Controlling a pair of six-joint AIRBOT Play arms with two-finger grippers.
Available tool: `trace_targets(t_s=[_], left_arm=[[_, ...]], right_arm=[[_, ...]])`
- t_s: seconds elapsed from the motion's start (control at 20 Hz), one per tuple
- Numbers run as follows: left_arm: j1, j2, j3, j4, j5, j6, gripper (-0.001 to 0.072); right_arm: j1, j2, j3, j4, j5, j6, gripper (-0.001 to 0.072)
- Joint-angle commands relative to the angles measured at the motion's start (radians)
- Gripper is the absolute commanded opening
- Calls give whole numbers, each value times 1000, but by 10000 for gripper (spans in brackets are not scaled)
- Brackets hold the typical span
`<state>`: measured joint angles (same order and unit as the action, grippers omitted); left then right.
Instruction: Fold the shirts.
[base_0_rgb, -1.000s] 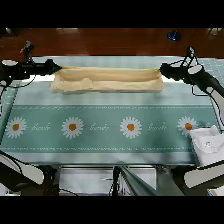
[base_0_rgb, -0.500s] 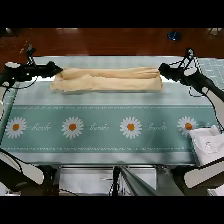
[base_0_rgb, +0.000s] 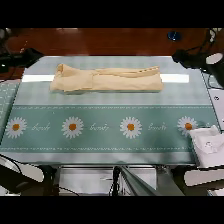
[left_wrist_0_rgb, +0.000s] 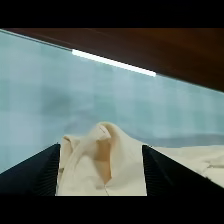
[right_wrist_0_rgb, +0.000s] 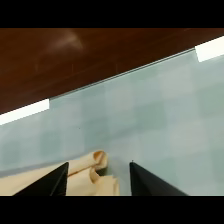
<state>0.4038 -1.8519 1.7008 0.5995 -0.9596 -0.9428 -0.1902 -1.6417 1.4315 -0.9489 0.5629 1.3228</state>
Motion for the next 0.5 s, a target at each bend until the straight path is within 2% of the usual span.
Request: trace_targets(t_s=[0.0,0.05,0.2,0.3,0.45], left_arm=[[36,66,40,171,-91,-86,614],[32,83,40,205,-124,-108,607],[8,103,40,232,-190,-153,598],[-14,103,40,233,-211,-160,597],[-54,103,40,233,-213,-172,597]], right_arm=[[-104,-31,163,-227,371,118,507],[-128,-65,202,-208,437,117,546],[-170,-188,275,-68,596,62,590],[-167,-262,283,48,653,23,591],[-139,-343,283,174,660,-13,591]])
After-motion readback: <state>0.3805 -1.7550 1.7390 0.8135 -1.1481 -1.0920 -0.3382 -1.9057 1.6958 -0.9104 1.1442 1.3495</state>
